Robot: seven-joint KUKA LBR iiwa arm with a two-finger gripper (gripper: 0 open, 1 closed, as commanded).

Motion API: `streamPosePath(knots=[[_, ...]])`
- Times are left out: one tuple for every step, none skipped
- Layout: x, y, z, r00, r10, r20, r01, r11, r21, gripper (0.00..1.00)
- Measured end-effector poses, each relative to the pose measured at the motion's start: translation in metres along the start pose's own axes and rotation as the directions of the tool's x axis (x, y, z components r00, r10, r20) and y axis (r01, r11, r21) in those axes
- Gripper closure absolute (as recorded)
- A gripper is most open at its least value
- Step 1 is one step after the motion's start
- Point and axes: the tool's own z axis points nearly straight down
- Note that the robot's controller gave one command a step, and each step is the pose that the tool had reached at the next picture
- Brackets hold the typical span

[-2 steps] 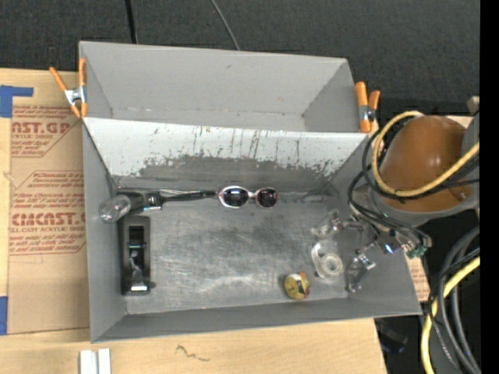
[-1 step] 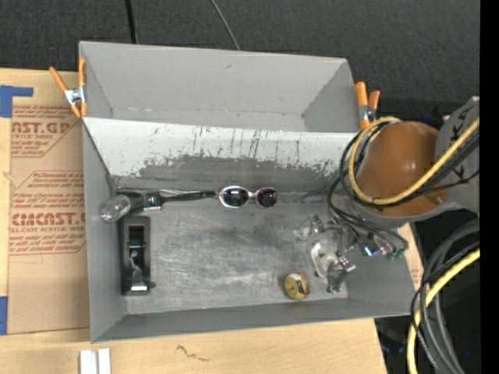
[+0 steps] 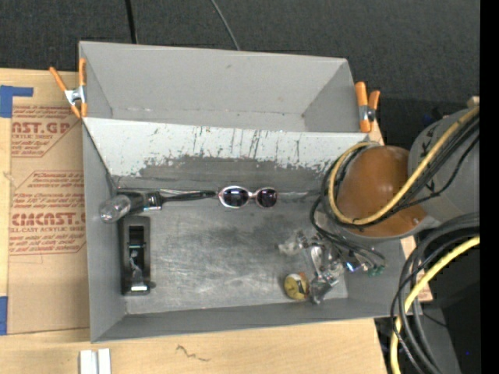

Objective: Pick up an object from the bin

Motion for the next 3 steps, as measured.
streamPosePath(knots=[[-0.011, 0.024, 0.004, 0.988, -0.153, 0.002, 0.153, 0.988, 0.000, 1.00], [-0.011, 0.024, 0.004, 0.988, -0.153, 0.002, 0.153, 0.988, 0.000, 1.00], [-0.037, 0.031, -0.163, 0.985, -0.172, -0.002, 0.172, 0.985, -0.001, 1.00]])
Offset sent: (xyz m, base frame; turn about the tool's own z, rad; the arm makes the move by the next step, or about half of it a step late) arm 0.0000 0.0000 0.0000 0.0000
